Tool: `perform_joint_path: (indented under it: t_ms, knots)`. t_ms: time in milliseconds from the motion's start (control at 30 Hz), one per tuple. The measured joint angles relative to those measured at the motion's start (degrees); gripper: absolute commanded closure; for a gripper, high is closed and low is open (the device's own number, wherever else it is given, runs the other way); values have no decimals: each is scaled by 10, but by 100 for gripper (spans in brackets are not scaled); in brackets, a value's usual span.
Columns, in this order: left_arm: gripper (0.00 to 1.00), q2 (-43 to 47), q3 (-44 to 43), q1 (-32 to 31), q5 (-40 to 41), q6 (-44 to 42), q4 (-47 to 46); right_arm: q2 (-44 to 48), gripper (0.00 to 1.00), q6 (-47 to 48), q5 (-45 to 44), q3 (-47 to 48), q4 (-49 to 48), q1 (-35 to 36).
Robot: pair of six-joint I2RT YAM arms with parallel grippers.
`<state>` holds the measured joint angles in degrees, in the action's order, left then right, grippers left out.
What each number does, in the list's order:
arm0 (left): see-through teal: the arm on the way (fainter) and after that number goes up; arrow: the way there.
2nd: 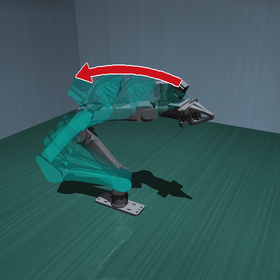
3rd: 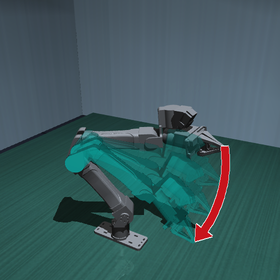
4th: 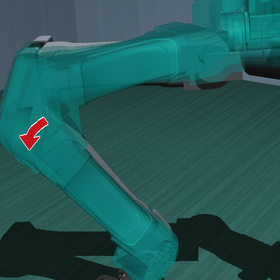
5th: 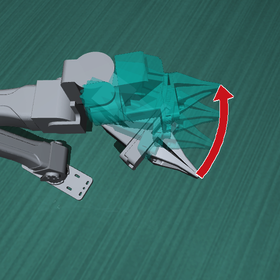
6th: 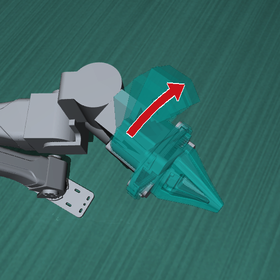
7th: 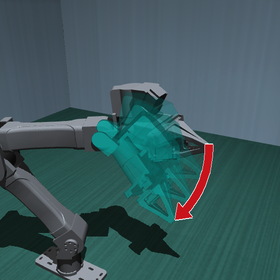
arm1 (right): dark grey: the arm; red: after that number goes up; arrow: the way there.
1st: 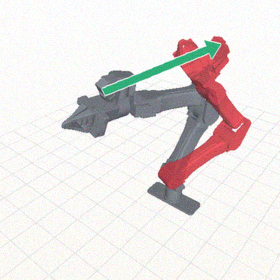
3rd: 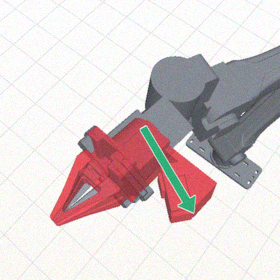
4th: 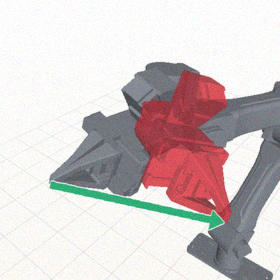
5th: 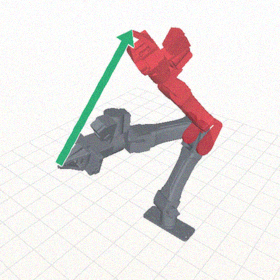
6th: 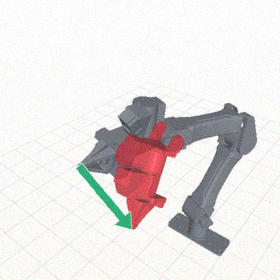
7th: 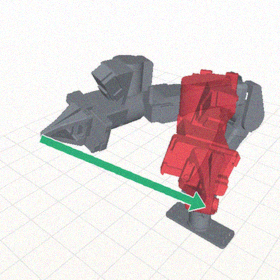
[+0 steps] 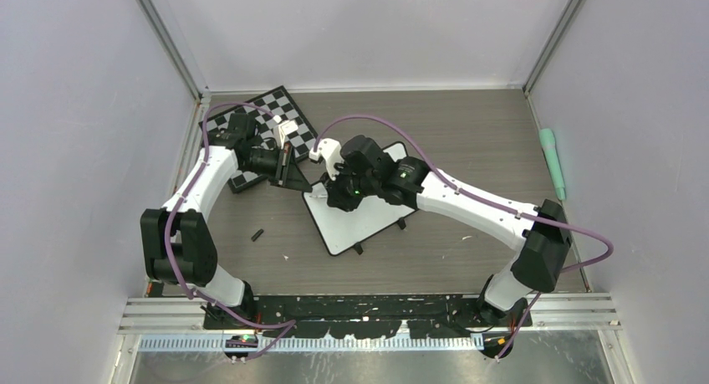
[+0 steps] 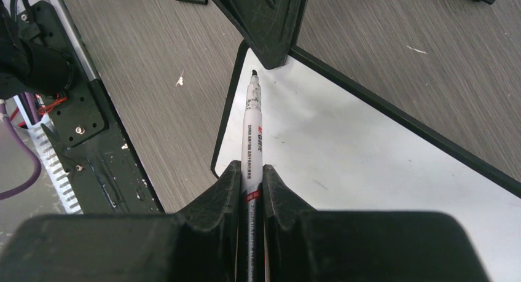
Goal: Write a sentence on the whiteboard
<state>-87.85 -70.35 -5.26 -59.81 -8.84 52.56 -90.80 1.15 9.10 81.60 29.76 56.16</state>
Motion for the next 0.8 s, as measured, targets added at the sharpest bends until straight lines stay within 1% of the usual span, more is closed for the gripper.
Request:
perform_joint_path:
  t_ms: [200,800]
  knots:
    - [100,0,0,0,0,-4,0,-6,100,0,-3,3,-1,0]
    - [100,0,0,0,3,-7,-1,-8,100,3,-46,4,0,-5]
